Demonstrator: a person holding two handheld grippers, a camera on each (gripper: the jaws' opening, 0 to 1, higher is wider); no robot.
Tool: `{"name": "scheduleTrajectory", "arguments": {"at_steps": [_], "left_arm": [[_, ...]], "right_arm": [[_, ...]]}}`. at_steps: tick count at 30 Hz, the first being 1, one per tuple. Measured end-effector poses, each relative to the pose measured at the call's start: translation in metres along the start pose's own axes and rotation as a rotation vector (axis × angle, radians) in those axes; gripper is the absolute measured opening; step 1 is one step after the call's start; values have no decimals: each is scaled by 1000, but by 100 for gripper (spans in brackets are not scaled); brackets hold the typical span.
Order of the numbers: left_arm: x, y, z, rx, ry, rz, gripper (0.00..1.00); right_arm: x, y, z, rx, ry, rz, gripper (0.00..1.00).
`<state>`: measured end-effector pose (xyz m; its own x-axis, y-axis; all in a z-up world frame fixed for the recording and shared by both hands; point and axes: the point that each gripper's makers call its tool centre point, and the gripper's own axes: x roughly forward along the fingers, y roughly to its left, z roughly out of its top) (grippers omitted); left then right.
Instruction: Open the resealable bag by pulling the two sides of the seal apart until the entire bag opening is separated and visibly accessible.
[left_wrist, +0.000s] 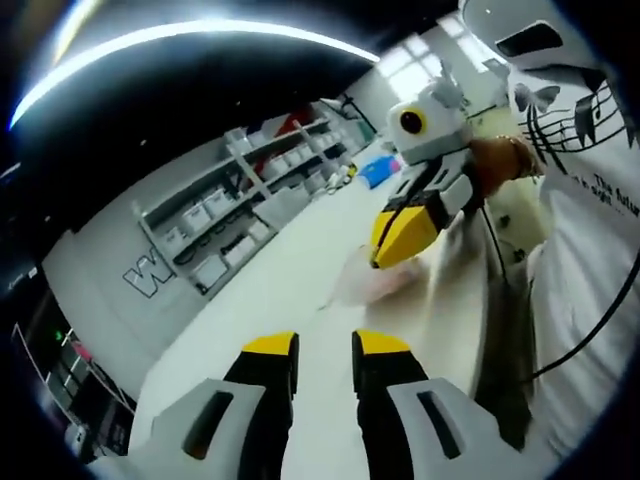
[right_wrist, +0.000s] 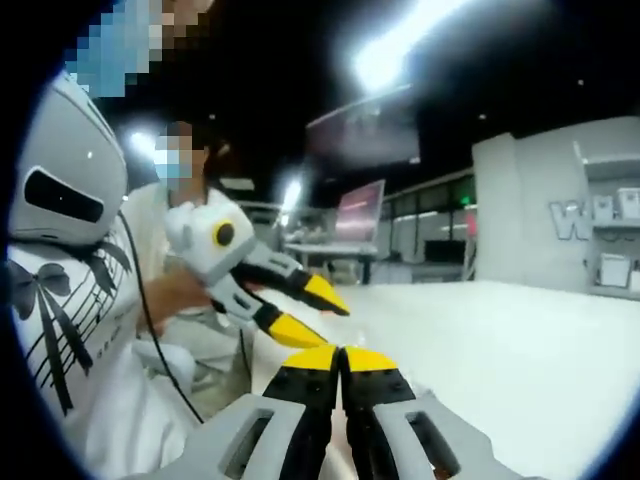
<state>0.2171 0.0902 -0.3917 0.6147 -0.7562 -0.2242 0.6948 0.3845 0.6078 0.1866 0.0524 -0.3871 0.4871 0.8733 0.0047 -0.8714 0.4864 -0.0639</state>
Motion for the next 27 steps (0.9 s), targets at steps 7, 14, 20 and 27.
{"name": "scheduleTrajectory", "arguments": {"at_steps": [7, 14, 20, 27], "left_arm": [[6, -6, 4, 99, 7, -7, 17], [8, -5, 11, 139, -18, 0, 14], [9, -5, 8, 160, -1, -4, 13], [9, -6, 8, 170, 6, -12, 12]], "right_arm": [[-2, 1, 1, 7, -8, 1, 0], [-3, 2, 1, 12, -11, 0, 0], [-4, 2, 2, 11, -11, 0, 0], [-4, 1, 2, 10, -8, 0, 0]]}}
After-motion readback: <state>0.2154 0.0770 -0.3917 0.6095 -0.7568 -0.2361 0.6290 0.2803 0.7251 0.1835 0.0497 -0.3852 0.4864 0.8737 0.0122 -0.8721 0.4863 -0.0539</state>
